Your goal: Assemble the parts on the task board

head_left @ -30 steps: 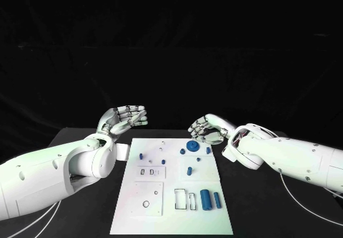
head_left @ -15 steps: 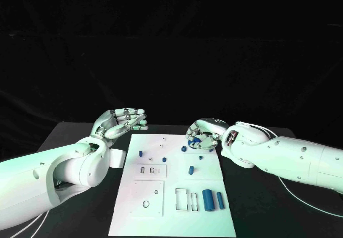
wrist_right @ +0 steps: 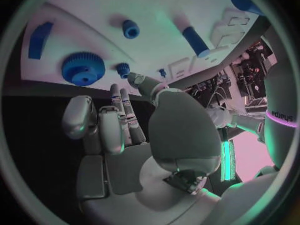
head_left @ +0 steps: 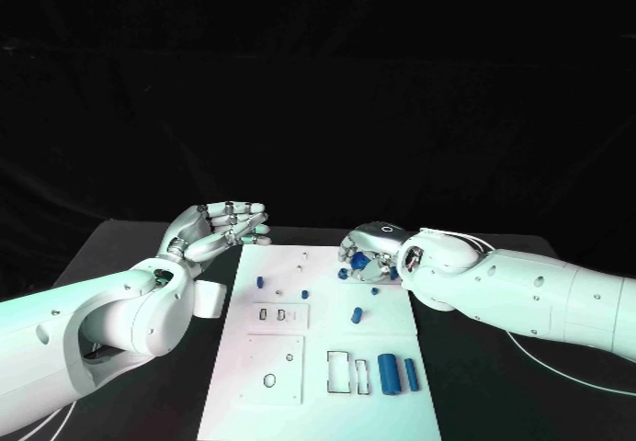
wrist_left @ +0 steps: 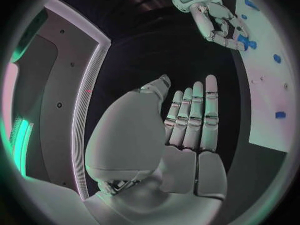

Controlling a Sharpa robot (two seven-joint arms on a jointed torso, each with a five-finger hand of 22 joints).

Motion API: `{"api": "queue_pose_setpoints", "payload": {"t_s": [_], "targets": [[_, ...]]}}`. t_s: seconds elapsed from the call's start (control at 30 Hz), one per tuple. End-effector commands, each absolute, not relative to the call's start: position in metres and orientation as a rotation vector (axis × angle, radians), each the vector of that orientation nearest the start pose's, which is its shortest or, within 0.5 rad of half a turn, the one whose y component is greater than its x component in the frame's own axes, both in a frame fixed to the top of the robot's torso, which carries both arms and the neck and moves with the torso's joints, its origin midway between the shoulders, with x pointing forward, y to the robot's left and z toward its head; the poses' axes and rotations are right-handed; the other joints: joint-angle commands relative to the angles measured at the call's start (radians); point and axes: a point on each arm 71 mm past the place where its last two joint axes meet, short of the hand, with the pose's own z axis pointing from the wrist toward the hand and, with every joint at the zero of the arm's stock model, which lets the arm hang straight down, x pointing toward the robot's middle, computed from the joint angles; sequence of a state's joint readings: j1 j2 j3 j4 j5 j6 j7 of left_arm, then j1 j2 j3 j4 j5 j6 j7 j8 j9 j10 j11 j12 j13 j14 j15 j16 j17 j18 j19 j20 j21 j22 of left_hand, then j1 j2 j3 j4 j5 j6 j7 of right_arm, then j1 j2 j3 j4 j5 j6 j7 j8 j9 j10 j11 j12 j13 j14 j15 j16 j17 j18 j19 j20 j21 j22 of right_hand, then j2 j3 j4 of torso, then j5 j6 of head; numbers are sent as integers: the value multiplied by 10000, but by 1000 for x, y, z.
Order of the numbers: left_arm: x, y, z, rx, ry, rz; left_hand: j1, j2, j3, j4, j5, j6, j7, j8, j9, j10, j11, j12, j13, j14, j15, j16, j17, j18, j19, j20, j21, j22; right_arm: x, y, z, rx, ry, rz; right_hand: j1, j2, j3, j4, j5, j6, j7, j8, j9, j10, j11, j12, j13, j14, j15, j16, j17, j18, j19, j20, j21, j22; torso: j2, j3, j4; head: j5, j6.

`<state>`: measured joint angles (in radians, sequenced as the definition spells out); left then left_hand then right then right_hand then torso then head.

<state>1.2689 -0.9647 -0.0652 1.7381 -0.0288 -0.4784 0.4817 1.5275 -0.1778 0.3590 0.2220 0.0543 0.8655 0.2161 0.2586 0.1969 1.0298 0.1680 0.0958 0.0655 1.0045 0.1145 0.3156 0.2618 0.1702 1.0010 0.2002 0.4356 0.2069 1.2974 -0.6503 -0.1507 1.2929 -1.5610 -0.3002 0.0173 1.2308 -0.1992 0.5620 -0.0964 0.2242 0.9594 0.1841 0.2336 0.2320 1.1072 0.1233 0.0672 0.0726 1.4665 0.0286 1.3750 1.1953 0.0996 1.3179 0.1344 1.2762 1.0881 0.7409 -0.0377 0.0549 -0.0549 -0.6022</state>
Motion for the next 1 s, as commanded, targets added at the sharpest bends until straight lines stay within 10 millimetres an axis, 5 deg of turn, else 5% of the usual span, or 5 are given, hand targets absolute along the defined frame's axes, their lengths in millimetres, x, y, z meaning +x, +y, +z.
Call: {"api": "queue_pose_setpoints", "payload": {"t_s": [0.03, 0.57, 1.0], "targets": [[457, 212, -131, -9824, 12911, -15593, -56, -63, -18, -68, -30, 21, 0, -63, -12, 70, -23, -82, -2, -38, -2, -26, 16, 92, 57, -12, 71, 28, 526, -161, -187, -4796, 16296, 5313, 48, -88, -1, 35, -52, 10, 49, -55, 18, -71, -14, -40, -3, 460, 65, 91, 61, -72, 65, 8, 72, 88, 102, -42, 65, -56, -1], [459, 214, -131, -9832, 12889, -15532, -140, -78, -27, -121, -31, -40, 32, -127, -33, -11, 10, -204, -10, -120, 22, -82, 56, 72, 18, -16, 206, 103, 527, -158, -188, -4998, 16368, 5231, 80, -17, 34, 113, -126, 103, 10, -9, 113, 85, -51, 37, 60, 410, 51, 174, 20, -160, 303, 20, 471, 684, 252, -50, 151, -211, 20], [460, 215, -131, -9845, 12899, -15501, -146, -72, -22, -148, -31, -65, 36, -149, -41, -45, 20, -241, -12, -142, 31, -99, 69, 68, -15, -14, 231, 118, 526, -155, -188, -4988, 16245, 5495, 110, 112, 219, 232, -126, 361, -133, 139, 277, 549, -185, 128, 149, 408, -50, 314, 98, -265, 591, -49, 893, 1329, 339, -61, 184, -180, 47]]}}
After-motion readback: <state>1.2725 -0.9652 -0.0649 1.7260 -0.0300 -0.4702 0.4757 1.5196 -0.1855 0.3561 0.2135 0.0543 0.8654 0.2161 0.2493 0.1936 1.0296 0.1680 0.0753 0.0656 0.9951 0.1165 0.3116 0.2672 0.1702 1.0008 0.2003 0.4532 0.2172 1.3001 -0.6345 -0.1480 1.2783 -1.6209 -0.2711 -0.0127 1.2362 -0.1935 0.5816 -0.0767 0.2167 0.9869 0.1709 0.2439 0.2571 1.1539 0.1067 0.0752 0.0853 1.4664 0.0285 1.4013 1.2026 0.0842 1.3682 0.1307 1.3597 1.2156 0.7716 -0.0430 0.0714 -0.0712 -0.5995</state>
